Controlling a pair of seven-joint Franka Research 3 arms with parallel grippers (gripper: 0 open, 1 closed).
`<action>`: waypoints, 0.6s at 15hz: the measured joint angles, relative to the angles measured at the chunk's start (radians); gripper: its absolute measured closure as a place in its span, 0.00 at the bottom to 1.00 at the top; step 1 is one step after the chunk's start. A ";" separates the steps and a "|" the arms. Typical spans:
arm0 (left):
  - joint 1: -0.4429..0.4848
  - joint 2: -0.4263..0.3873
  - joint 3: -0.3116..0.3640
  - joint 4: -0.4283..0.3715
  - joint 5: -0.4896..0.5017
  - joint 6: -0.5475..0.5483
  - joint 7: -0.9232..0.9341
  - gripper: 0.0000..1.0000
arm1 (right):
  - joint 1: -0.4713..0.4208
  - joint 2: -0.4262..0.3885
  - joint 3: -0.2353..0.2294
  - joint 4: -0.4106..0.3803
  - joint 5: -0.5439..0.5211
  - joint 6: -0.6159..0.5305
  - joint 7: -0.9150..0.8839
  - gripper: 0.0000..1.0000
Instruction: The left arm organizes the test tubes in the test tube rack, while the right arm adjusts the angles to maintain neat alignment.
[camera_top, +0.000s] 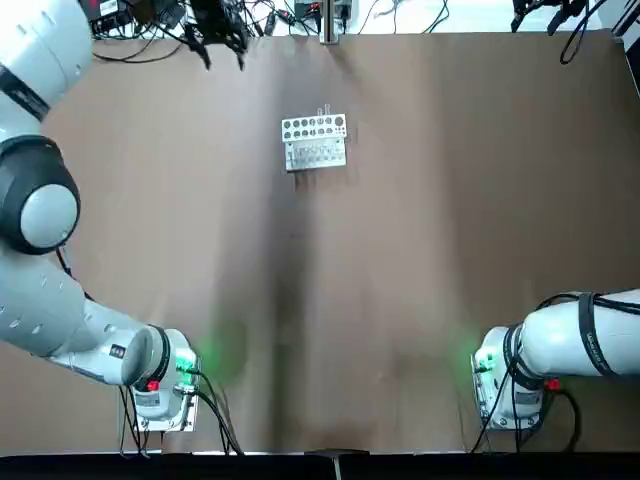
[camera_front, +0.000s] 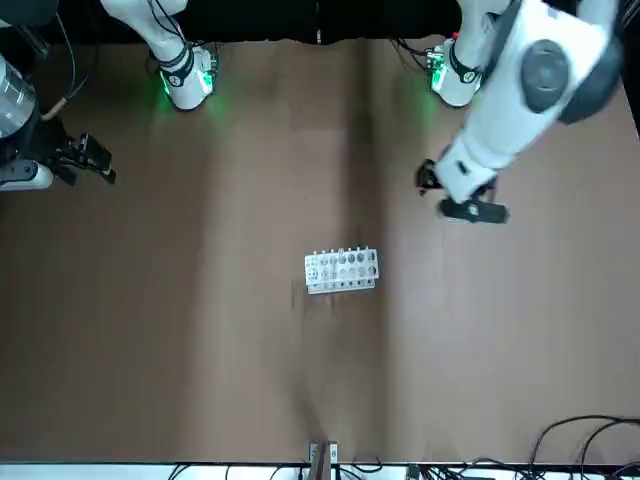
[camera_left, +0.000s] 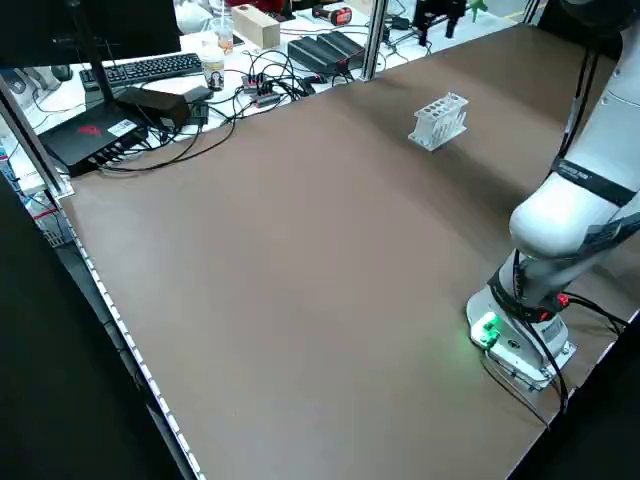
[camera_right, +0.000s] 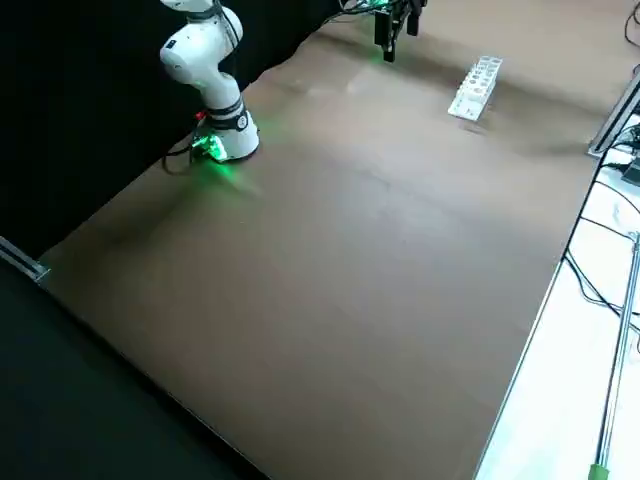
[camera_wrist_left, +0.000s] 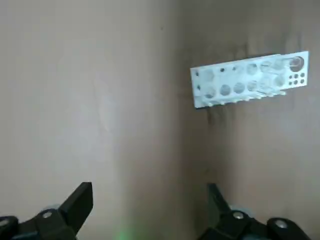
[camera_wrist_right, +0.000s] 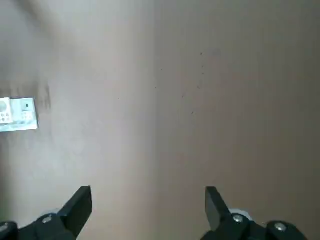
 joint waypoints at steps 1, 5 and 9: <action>-0.030 0.008 0.000 0.000 0.003 0.005 -0.053 0.00 | 0.000 0.000 0.000 0.000 0.000 0.000 0.000 0.00; -0.139 0.074 0.001 0.012 0.060 0.053 -0.243 0.00 | 0.001 0.000 0.000 0.000 0.000 0.000 0.000 0.00; -0.185 0.192 0.001 0.092 0.078 0.104 -0.372 0.00 | 0.001 0.001 0.000 0.000 0.000 0.000 0.000 0.00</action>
